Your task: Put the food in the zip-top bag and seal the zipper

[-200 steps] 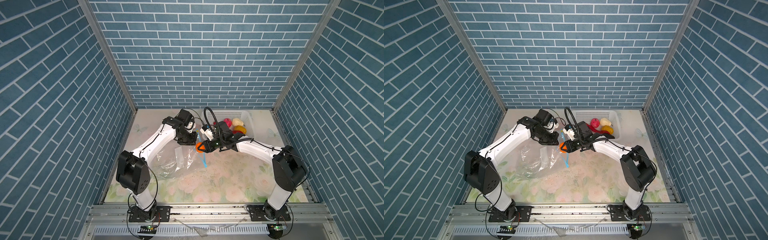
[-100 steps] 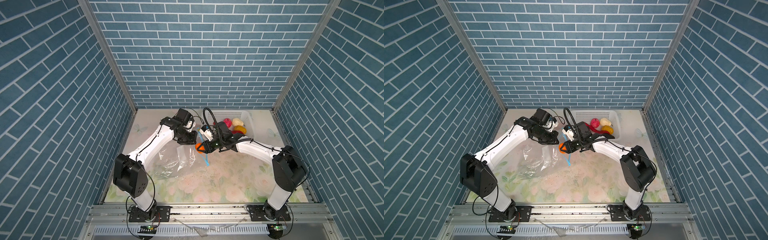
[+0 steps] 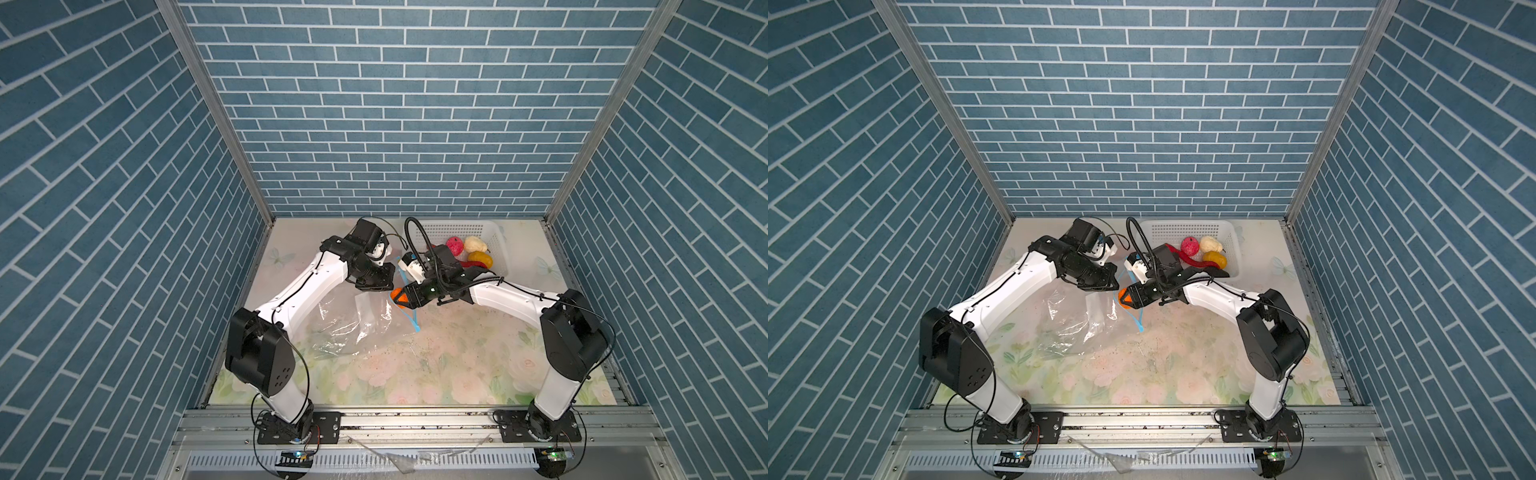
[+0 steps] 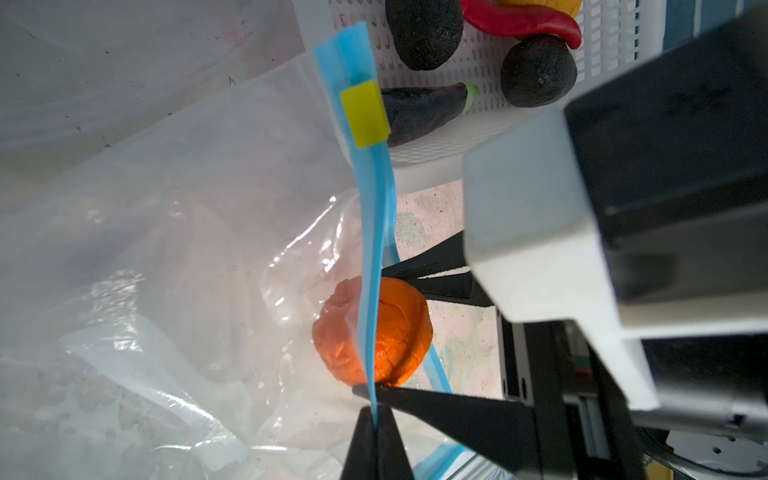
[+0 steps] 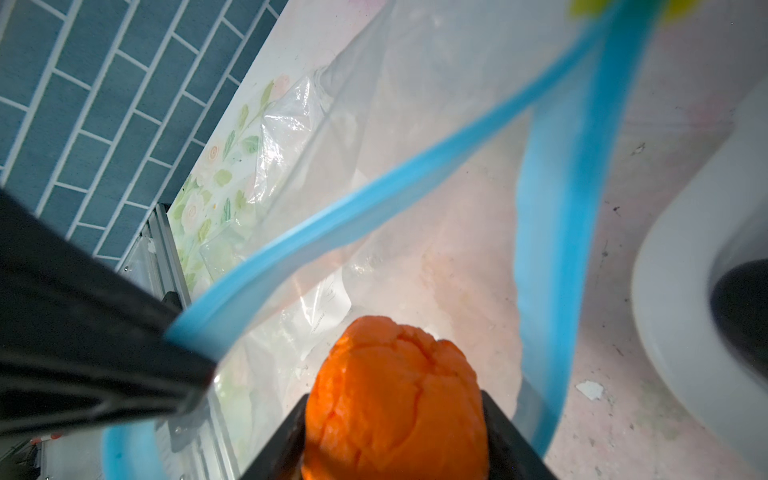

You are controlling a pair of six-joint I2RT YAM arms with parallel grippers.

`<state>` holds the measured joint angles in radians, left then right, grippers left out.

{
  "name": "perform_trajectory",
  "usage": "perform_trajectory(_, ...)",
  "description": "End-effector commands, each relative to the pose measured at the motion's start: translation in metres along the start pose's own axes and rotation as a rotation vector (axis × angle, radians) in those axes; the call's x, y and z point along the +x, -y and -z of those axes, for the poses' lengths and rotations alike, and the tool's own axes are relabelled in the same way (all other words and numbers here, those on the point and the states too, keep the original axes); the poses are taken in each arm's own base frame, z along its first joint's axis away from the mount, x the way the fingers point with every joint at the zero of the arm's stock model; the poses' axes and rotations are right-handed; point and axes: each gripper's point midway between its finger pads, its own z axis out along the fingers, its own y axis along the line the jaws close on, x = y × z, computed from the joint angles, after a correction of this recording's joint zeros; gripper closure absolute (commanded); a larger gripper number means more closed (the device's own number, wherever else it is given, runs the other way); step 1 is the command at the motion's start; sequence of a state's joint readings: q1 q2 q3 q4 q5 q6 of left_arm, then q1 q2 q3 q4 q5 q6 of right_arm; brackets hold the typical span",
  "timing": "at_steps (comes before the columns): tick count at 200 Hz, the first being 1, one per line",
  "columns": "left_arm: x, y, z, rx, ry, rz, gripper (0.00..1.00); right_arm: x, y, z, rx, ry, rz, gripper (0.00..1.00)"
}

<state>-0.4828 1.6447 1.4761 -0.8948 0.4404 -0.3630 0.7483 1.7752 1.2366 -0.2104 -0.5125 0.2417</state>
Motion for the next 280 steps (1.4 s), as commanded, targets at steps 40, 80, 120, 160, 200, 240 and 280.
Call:
perform_trajectory(40, 0.002, 0.003, 0.001, 0.014, 0.004, -0.009, 1.0, 0.008, 0.007, -0.004, 0.038, -0.029, 0.012, 0.27)
perform_trajectory(80, 0.002, 0.003, 0.0, 0.013, 0.004, -0.01, 1.0, 0.008, 0.008, -0.005, 0.045, -0.03, 0.012, 0.26)
perform_trajectory(120, 0.002, 0.001, -0.001, 0.011, 0.002, -0.007, 1.0, 0.008, 0.007, -0.001, 0.049, -0.023, 0.014, 0.27)
perform_trajectory(160, 0.003, 0.002, 0.006, 0.004, 0.015, -0.013, 1.0, 0.006, 0.004, 0.003, 0.046, -0.015, 0.02, 0.3)
perform_trajectory(200, 0.004, 0.01, 0.024, 0.022, 0.046, -0.013, 1.0, 0.001, 0.001, 0.01, 0.053, 0.0, 0.032, 0.31)
perform_trajectory(240, 0.006, 0.02, 0.046, 0.049, 0.093, -0.024, 1.0, -0.006, -0.003, 0.017, 0.056, 0.02, 0.045, 0.3)
perform_trajectory(280, 0.006, 0.021, 0.051, 0.052, 0.103, -0.019, 1.0, -0.012, -0.005, 0.023, 0.069, 0.023, 0.065, 0.31)
